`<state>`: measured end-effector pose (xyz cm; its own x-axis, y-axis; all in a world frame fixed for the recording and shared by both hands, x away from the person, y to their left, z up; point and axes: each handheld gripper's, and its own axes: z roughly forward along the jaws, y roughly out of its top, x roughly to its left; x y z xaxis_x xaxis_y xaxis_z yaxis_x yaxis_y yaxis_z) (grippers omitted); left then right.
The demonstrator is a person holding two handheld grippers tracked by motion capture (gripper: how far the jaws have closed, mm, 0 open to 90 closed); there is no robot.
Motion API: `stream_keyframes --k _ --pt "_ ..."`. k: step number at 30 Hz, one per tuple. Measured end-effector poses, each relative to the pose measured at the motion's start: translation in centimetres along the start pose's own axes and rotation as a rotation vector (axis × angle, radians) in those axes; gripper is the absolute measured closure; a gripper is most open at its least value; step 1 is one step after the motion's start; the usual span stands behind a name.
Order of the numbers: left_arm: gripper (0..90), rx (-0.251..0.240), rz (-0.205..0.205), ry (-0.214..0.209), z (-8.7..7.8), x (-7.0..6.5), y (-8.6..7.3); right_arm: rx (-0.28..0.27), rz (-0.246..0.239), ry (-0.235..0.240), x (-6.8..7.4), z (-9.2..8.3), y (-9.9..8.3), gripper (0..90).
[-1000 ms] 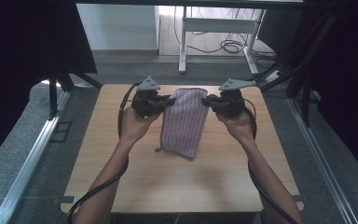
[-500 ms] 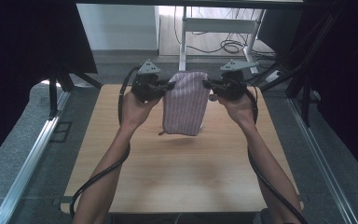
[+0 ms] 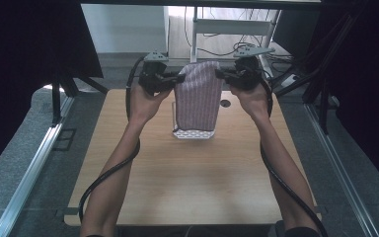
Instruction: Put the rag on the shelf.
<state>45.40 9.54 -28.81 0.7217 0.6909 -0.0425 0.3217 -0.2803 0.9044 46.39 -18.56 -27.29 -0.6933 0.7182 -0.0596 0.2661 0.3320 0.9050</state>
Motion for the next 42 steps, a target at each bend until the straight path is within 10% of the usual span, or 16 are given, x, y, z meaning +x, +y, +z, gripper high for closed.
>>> stream_keyframes --k 18,42 --pt "77.6 0.015 -0.089 0.036 1.1 3.0 1.8 0.002 -0.009 -0.032 -0.7 2.0 2.5 83.9" --pt "75.3 0.107 -0.136 0.130 6.6 6.2 1.1 0.059 0.072 -0.055 -3.8 6.8 0.7 82.8"
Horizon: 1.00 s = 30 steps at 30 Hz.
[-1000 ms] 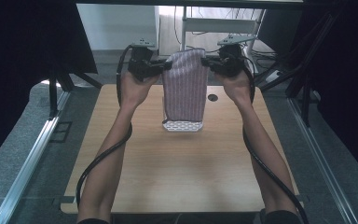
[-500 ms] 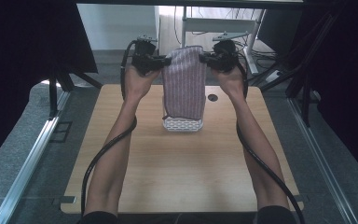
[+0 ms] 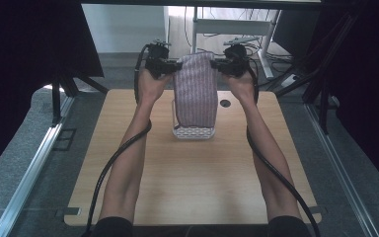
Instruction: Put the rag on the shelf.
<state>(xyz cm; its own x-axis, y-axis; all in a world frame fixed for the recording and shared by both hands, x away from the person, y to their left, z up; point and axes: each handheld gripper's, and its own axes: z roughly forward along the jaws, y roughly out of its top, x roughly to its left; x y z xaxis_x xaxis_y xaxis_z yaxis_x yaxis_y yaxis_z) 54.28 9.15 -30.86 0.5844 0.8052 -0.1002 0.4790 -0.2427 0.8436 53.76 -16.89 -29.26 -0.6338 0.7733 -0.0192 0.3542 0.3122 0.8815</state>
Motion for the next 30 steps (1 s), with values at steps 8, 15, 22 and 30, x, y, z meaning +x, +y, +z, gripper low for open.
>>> stream_keyframes --k 8,15,22,30 --pt "75.4 0.044 0.012 0.048 2.3 0.4 -0.9 0.045 0.021 -0.003 -0.5 1.7 -1.2 82.5" --pt "74.7 0.129 0.016 0.064 4.7 0.8 -2.1 0.107 0.037 -0.009 -1.0 3.5 -2.6 82.1" --pt "62.3 0.258 0.018 0.102 6.4 0.9 -3.4 0.171 0.056 -0.023 -1.5 4.6 -4.1 76.0" --pt "38.9 0.225 -0.030 0.092 5.5 1.8 -4.0 0.178 0.092 -0.014 -2.4 4.2 -5.1 65.4"
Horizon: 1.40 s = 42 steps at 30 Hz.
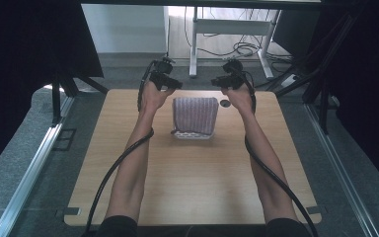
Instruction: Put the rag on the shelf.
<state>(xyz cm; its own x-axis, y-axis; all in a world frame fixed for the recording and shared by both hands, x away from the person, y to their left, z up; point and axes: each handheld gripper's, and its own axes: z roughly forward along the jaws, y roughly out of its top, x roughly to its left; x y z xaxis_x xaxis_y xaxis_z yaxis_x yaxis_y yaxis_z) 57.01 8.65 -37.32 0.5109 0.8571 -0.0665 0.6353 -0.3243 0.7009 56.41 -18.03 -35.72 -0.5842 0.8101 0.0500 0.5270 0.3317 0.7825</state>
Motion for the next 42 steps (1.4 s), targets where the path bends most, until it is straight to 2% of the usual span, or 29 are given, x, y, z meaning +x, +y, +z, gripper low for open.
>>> stream_keyframes --k 5,9,11,17,20,24,28,30,37,42 --pt "32.2 -0.046 0.012 -0.017 -1.0 -0.1 -0.2 0.010 -0.011 0.017 0.1 -0.2 -0.5 59.1" --pt "28.2 -0.090 0.027 -0.024 -2.1 -0.6 -0.3 -0.011 -0.023 0.026 0.7 -0.6 -0.8 53.2" --pt "26.6 -0.110 0.029 -0.043 -2.6 -0.8 -0.5 -0.023 -0.028 0.029 0.9 -0.8 -0.8 50.9" --pt "19.9 -0.133 0.056 -0.082 -3.8 -1.5 -1.1 -0.049 -0.036 0.079 1.7 -1.8 -1.2 40.8" --pt "17.7 -0.134 0.061 -0.103 -4.2 -1.8 -1.5 -0.060 -0.031 0.099 2.0 -2.4 -1.5 36.4" --pt "14.8 -0.126 0.103 -0.122 -4.8 -2.3 -2.0 -0.065 -0.006 0.140 2.3 -3.1 -1.9 30.2" --pt "13.1 -0.121 0.130 -0.146 -5.5 -2.9 -2.8 -0.066 -0.028 0.154 2.9 -3.7 -2.4 24.5" --pt "12.6 -0.120 0.147 -0.145 -5.9 -3.2 -3.2 -0.066 -0.035 0.166 3.3 -4.0 -3.0 20.3" --pt "11.6 -0.117 0.190 -0.147 -6.8 -4.2 -5.1 -0.065 -0.054 0.183 4.2 -4.7 -4.4 14.1" --pt "11.4 -0.133 0.202 -0.151 -7.5 -4.8 -7.0 -0.053 -0.077 0.194 5.0 -5.4 -5.8 13.9"
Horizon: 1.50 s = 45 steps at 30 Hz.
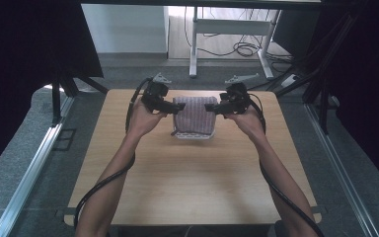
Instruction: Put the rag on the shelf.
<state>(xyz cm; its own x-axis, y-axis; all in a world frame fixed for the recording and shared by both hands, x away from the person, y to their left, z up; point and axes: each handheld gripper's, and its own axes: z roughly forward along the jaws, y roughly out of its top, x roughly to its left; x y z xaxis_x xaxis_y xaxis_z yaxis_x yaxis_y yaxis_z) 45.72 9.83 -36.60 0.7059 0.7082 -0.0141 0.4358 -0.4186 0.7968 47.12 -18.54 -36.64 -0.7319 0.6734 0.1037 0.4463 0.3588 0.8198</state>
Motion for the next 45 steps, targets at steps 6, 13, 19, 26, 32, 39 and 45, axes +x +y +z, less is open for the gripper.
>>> stream_keyframes --k 6,13,19,26,32,39,45 --pt "11.3 -0.010 0.006 0.011 -0.8 -1.0 -2.4 -0.004 -0.015 0.017 1.1 -0.8 -1.7 11.4" --pt "11.3 -0.029 0.006 -0.003 -1.6 -2.3 -5.0 0.019 -0.042 0.027 2.4 -1.0 -4.2 8.5" --pt "11.4 -0.037 0.023 -0.014 -2.1 -3.8 -7.1 0.036 -0.055 0.034 3.4 -0.9 -6.6 7.4" --pt "11.5 -0.034 0.035 -0.018 -2.3 -5.3 -9.6 0.062 -0.061 0.043 4.3 -0.6 -9.3 7.5" --pt "11.5 -0.025 0.033 -0.026 -2.1 -6.3 -12.0 0.087 -0.064 0.045 4.9 -0.1 -11.4 7.5" --pt "11.6 -0.002 0.024 -0.025 -1.6 -7.1 -14.7 0.113 -0.068 0.060 5.7 0.6 -13.5 7.5" --pt "11.6 0.031 0.007 -0.014 -0.5 -7.3 -17.6 0.153 -0.083 0.054 6.1 1.5 -15.8 7.5"
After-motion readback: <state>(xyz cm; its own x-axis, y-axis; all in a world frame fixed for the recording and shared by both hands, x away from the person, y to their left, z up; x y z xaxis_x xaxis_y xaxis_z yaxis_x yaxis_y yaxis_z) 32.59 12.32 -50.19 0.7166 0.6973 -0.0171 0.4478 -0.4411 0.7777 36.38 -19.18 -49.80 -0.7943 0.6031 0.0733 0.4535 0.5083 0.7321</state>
